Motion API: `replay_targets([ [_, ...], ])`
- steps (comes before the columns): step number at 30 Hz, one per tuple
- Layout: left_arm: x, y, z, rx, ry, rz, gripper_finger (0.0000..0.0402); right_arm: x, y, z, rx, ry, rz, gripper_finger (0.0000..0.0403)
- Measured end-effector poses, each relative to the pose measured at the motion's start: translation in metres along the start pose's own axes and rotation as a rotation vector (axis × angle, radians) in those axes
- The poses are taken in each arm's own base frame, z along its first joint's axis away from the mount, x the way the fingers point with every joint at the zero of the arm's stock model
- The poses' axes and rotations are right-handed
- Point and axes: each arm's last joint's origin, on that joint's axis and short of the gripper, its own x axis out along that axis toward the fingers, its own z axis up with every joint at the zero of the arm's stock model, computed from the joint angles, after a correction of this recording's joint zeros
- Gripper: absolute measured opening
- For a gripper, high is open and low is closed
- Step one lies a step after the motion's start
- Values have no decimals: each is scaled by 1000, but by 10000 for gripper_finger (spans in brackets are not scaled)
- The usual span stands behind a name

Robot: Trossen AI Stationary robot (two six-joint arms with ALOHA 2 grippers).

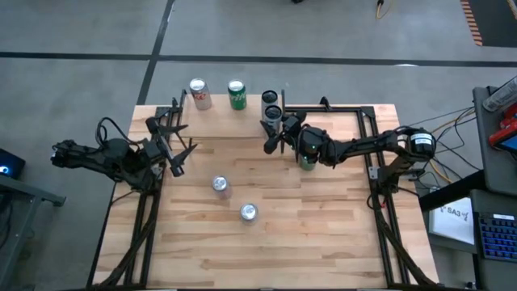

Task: Place canned beverage on shelf
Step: Put the white-blue soda can aligned with the other white-blue soda can on the shelf

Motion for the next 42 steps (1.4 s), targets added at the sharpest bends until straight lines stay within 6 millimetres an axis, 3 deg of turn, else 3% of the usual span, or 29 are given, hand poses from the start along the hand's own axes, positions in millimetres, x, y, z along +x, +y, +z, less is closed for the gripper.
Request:
replay_targets([
  [42,0,0,0,9,2,-1,278,16,-2,-15,-46,6,-60,233],
])
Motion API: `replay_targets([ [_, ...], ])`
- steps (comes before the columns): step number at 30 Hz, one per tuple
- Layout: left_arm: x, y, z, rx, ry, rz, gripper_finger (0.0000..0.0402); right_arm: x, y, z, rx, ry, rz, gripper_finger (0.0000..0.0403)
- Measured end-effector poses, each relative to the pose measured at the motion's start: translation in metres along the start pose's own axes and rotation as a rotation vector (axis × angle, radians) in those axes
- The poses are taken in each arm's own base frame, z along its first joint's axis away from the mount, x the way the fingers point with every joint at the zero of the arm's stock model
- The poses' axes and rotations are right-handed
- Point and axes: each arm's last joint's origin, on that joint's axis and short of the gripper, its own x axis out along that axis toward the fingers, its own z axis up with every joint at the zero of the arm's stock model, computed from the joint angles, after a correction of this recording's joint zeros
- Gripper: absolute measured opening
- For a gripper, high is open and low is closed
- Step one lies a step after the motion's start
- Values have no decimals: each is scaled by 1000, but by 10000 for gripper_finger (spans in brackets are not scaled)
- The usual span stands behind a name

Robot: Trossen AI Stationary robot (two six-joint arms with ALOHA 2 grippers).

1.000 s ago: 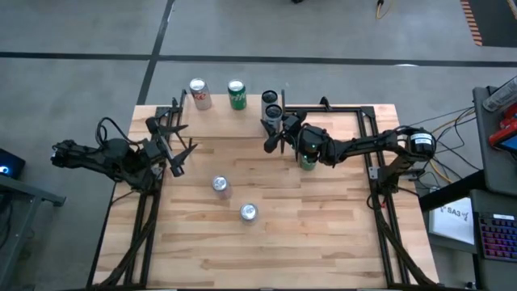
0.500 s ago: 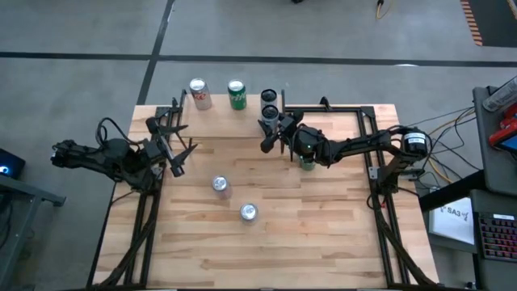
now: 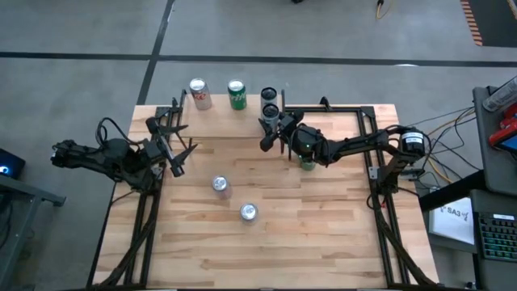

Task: Place canned beverage on shelf
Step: Put the white-blue soda can aligned with the other white-blue soda can on the shelf

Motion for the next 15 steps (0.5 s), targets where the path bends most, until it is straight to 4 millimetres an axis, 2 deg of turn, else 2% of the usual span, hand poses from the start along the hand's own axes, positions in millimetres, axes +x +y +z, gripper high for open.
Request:
replay_targets([
  [15,0,0,0,0,0,0,278,6,-6,4,7,-11,-25,233],
])
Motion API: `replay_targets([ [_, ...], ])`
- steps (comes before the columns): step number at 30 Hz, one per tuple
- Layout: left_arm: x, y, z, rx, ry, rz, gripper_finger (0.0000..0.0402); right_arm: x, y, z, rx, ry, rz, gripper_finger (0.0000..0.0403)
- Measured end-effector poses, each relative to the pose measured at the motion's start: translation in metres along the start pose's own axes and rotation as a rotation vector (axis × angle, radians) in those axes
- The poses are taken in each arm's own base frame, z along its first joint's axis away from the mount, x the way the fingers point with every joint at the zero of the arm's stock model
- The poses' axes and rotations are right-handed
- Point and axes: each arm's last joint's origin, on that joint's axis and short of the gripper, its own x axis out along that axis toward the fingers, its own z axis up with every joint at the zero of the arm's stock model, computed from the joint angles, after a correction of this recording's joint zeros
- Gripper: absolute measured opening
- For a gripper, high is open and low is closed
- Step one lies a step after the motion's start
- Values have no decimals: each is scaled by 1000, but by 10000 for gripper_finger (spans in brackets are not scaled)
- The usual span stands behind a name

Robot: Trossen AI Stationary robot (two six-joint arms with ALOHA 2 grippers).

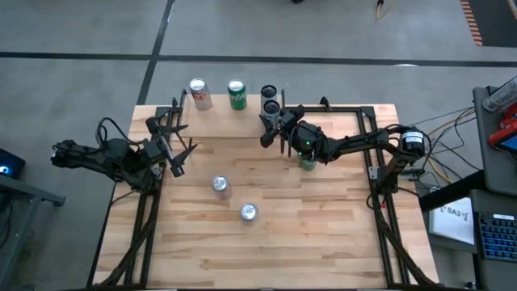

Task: Place canned beverage on shelf
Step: Put the white-blue soda can aligned with the other white-blue soda can on the shelf

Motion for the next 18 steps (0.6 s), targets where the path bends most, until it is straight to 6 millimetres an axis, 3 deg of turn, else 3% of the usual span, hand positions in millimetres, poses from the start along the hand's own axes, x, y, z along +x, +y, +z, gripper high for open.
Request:
replay_targets([
  [18,0,0,0,0,0,0,278,1,-2,0,15,0,-2,233],
])
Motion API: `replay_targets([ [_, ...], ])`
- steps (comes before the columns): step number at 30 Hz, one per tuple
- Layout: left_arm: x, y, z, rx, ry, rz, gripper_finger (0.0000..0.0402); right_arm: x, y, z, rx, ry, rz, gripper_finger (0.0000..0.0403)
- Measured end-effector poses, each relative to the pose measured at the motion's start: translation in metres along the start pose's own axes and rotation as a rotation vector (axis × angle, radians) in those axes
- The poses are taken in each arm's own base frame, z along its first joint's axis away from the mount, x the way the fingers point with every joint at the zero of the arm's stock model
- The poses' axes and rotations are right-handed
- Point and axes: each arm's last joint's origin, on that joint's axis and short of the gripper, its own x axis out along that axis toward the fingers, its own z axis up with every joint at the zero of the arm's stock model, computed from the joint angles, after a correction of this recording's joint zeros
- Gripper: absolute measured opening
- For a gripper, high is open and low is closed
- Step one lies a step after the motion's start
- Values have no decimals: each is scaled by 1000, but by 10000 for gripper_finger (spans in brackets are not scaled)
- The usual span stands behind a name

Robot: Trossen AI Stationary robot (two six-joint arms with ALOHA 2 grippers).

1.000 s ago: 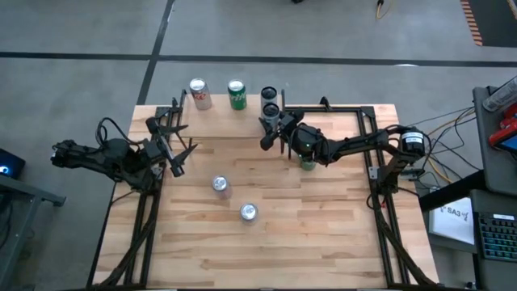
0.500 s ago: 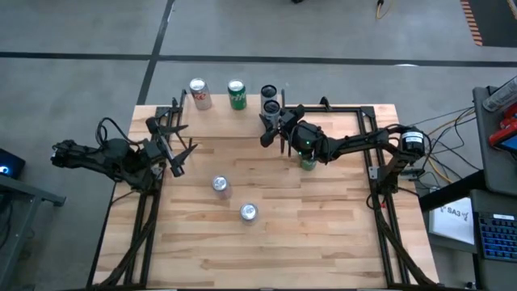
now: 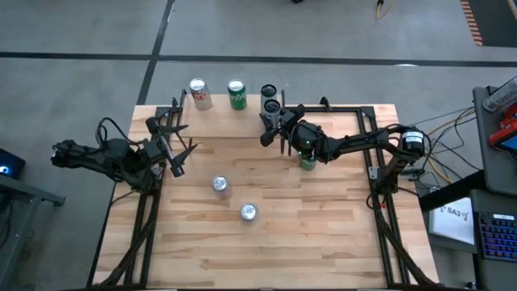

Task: Place canned beverage on shelf
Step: Put the white-blue soda can aligned with the other white-blue soda can on the shelf

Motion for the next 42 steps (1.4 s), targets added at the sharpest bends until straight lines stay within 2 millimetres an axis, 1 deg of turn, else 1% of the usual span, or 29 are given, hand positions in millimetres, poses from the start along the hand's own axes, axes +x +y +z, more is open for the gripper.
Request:
replay_targets([
  [15,0,0,0,0,0,0,278,1,-2,0,33,-1,1,233],
  [40,0,0,0,4,0,0,278,2,-3,0,28,0,-4,233],
  [42,0,0,0,4,0,-1,278,2,-3,0,30,0,-4,239],
])
